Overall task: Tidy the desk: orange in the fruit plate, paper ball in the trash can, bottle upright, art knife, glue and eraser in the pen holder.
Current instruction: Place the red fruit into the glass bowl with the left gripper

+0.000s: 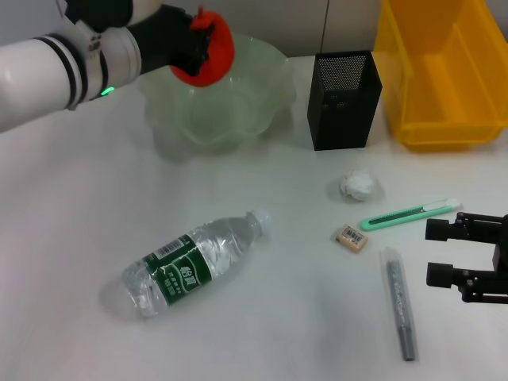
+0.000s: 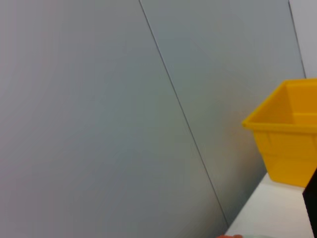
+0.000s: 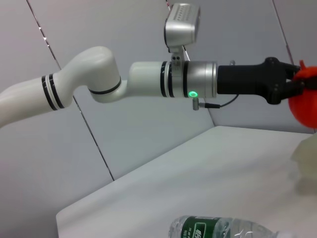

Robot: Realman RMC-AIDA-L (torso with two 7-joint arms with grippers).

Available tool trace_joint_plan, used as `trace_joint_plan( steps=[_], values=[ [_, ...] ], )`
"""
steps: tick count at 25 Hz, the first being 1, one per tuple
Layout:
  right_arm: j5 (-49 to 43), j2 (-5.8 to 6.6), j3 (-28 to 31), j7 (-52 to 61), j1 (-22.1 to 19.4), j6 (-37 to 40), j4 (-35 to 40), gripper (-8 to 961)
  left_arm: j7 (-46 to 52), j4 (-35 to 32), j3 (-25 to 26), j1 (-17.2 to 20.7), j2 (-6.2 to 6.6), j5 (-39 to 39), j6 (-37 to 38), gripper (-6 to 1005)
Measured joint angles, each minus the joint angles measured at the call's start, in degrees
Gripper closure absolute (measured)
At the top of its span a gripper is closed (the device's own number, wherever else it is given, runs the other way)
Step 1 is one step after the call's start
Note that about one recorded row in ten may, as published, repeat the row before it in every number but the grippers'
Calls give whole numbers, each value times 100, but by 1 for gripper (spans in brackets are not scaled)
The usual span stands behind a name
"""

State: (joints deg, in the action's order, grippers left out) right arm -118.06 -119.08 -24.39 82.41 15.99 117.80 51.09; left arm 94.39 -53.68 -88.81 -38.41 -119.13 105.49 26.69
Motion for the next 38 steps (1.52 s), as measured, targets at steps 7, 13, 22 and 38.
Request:
trace_joint_plan(
  steps=[7,13,22,38],
  values=[
    [-7,5,-18,-68,-7,-17,-108,224,-66,222,-360,-91,-5,-126,-432,927],
    [-6,8,-17,-96,-9,-21,-117,224,-71,232,-500,-115,-5,-198,-745,926],
    [-7,4,-13,-129,15,-25,-185,224,-71,304,-841,-140,-5,-249,-1096,924],
    [-8,-5,-20,-192,15,-30,-277,224,-61,759,-932,-284,-5,-257,-1269,921]
  ],
)
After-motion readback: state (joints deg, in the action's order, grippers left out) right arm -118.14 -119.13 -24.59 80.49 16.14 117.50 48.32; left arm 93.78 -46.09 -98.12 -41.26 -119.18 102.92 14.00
